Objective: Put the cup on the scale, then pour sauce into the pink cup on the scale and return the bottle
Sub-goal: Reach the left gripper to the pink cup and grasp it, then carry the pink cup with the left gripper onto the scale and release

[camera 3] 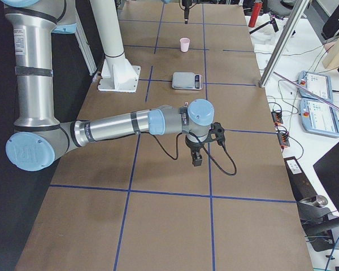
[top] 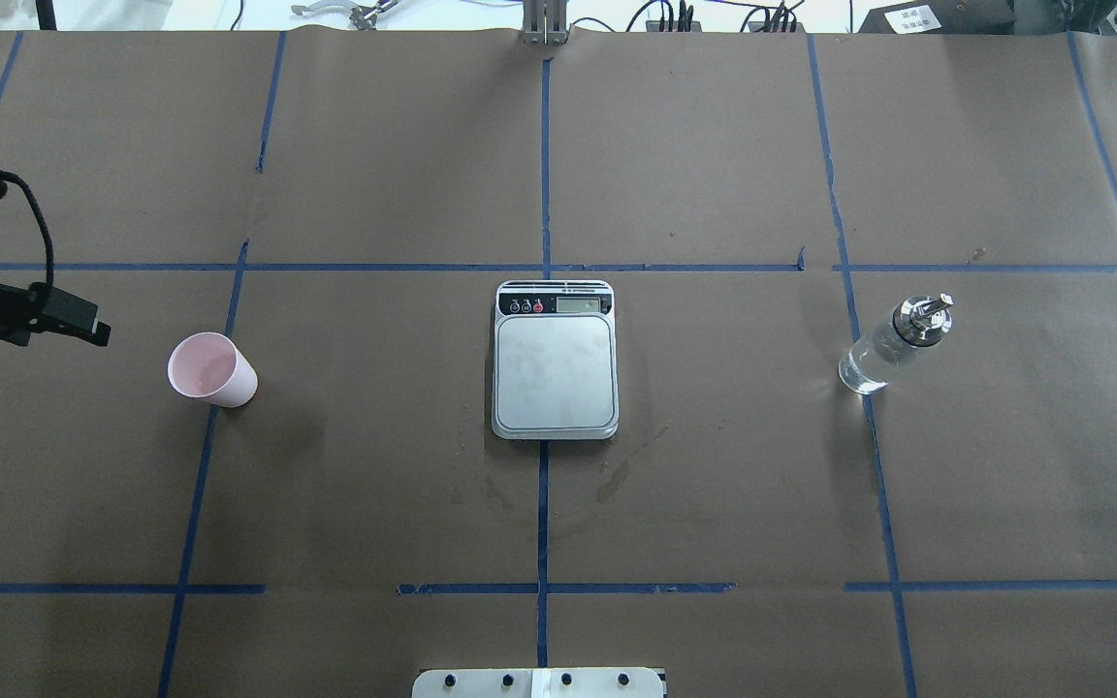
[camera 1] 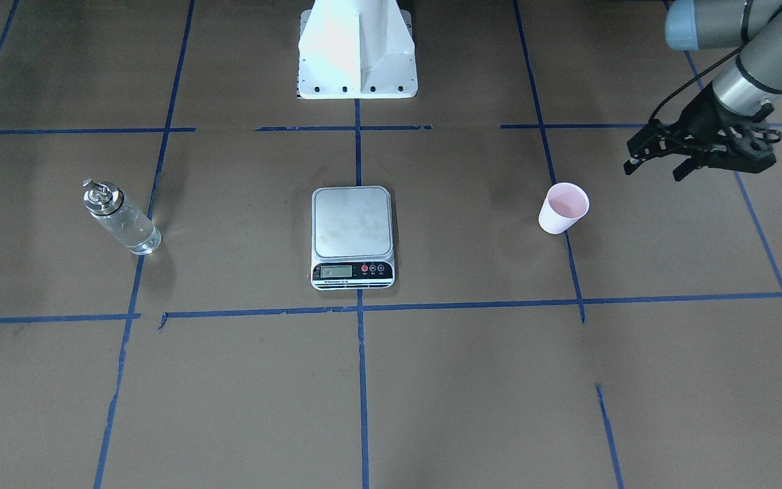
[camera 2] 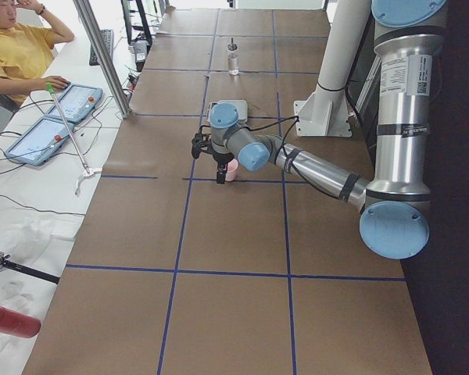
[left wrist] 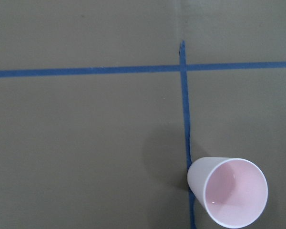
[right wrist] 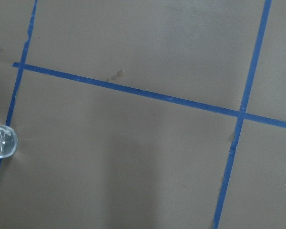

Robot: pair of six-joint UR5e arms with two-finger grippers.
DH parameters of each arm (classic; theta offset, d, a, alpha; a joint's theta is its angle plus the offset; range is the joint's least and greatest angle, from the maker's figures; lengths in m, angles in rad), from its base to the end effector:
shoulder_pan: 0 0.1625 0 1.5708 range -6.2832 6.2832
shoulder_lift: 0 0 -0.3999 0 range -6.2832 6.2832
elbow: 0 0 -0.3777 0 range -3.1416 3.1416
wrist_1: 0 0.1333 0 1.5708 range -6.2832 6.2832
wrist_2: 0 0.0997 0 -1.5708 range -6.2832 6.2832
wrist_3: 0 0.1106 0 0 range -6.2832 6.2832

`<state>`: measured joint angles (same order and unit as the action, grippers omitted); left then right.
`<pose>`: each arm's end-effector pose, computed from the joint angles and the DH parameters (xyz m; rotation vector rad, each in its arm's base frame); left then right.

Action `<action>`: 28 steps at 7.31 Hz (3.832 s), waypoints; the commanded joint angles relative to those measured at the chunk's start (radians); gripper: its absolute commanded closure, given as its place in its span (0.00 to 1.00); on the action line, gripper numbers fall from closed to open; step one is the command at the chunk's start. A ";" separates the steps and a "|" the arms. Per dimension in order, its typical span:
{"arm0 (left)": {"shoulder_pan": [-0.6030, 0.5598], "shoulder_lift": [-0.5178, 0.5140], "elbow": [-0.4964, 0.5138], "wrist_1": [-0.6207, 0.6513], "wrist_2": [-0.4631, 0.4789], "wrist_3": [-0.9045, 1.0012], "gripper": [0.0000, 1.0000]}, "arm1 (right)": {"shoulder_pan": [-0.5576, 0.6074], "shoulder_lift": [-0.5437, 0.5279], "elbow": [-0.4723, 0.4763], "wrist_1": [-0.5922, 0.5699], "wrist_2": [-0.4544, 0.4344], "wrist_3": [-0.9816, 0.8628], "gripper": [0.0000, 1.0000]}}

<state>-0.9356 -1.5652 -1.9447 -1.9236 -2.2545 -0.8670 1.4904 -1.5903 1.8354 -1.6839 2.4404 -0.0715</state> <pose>0.2347 -0.4253 0.4250 0.0600 0.9474 0.0323 0.0111 -0.4692 0.5283 0.1199 -0.8703 -0.1994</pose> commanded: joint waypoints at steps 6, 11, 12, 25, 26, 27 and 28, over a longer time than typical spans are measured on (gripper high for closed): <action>0.077 -0.117 0.164 -0.011 0.007 -0.020 0.04 | -0.001 -0.017 0.005 0.055 -0.004 0.009 0.00; 0.106 -0.133 0.178 -0.012 0.006 -0.010 0.93 | -0.001 -0.020 0.004 0.055 0.000 0.004 0.00; 0.115 -0.134 0.178 -0.011 0.007 -0.009 1.00 | -0.001 -0.020 0.001 0.053 0.000 0.002 0.00; 0.370 -0.869 0.411 0.318 0.245 -0.429 1.00 | -0.001 -0.023 0.008 0.056 0.003 0.012 0.00; 0.371 -0.860 0.411 0.318 0.245 -0.429 1.00 | -0.001 -0.023 0.008 0.056 0.003 0.012 0.00; 0.371 -0.860 0.411 0.318 0.245 -0.429 0.96 | -0.001 -0.023 0.010 0.056 0.003 0.012 0.00; 0.371 -0.857 0.414 0.316 0.243 -0.429 0.72 | -0.001 -0.023 0.012 0.056 0.003 0.012 0.00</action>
<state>-0.5650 -2.4255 -1.5333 -1.6064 -2.0100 -1.2962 1.4895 -1.6137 1.8451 -1.6276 2.4437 -0.0599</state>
